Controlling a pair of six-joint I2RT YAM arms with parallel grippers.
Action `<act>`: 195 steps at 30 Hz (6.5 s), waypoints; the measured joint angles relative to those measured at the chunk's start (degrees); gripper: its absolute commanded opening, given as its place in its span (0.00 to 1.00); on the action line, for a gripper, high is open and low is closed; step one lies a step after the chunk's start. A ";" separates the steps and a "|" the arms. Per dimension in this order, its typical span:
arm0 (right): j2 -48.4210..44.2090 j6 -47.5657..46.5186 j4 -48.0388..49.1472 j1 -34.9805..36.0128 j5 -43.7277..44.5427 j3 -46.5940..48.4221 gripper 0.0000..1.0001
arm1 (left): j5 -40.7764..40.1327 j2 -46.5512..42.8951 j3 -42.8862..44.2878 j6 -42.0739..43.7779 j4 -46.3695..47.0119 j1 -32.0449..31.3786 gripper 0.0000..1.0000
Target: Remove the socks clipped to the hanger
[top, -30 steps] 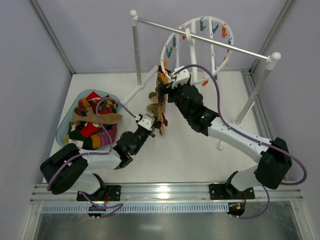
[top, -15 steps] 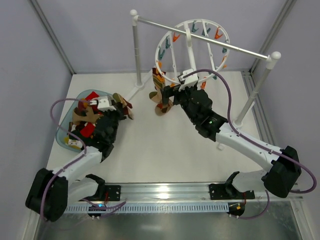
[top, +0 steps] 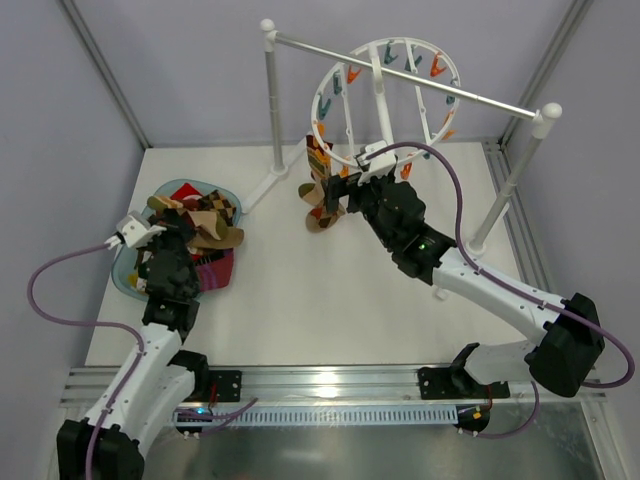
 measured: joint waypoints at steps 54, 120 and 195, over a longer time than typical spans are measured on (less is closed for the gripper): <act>-5.86 -1.36 0.28 0.00 1.20 -4.44 1.00 | -31.15 15.58 -7.21 22.62 31.47 -24.55 1.00; -22.10 1.38 -1.11 -8.46 -5.14 -13.70 1.00 | 14.80 68.96 15.82 7.52 45.22 -32.72 0.00; 13.68 -0.04 -18.84 5.38 11.32 17.92 0.73 | 22.34 37.83 -0.52 29.66 37.66 -45.66 0.00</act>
